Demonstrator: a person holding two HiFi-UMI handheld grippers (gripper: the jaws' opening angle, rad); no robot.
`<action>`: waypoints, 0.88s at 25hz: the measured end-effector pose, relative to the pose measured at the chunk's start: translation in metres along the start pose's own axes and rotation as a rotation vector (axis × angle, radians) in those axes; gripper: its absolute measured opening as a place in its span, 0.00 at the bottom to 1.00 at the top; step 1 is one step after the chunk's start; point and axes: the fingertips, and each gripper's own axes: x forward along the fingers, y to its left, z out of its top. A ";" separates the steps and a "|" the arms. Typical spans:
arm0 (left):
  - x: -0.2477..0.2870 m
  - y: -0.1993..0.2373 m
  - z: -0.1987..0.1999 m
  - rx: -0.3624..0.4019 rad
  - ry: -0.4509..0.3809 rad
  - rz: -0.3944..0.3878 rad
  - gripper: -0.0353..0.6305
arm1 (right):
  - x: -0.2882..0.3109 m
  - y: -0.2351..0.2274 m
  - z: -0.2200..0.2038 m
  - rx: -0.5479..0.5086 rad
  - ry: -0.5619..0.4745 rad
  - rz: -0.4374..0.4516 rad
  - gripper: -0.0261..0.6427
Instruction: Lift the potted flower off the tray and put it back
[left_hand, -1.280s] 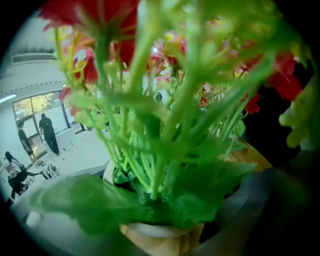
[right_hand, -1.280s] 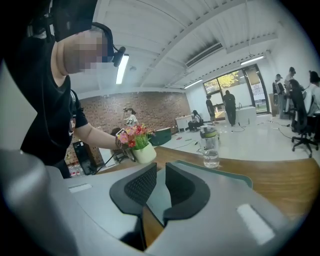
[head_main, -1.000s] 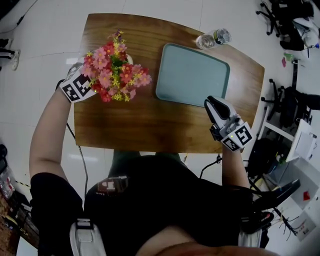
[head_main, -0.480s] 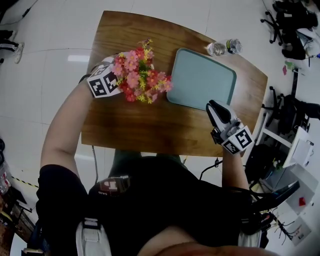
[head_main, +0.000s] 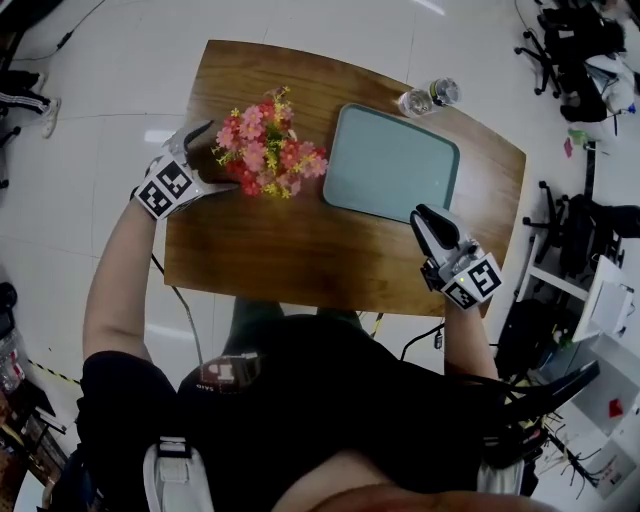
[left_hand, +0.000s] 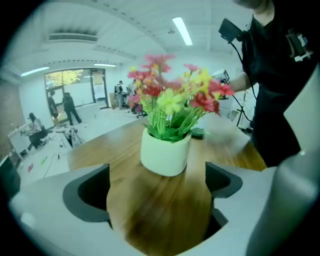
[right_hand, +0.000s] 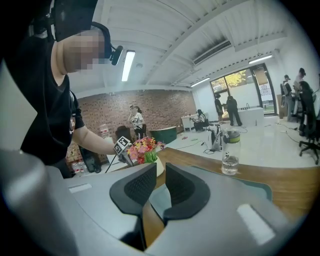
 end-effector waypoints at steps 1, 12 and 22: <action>-0.016 0.001 -0.007 -0.045 -0.010 0.042 0.92 | -0.005 0.001 0.001 -0.005 -0.006 -0.001 0.14; -0.178 -0.102 0.109 -0.435 -0.545 0.305 0.60 | -0.078 0.027 0.035 -0.075 -0.061 0.014 0.14; -0.154 -0.231 0.259 -0.436 -0.801 0.089 0.17 | -0.136 0.057 0.070 -0.103 -0.113 0.010 0.14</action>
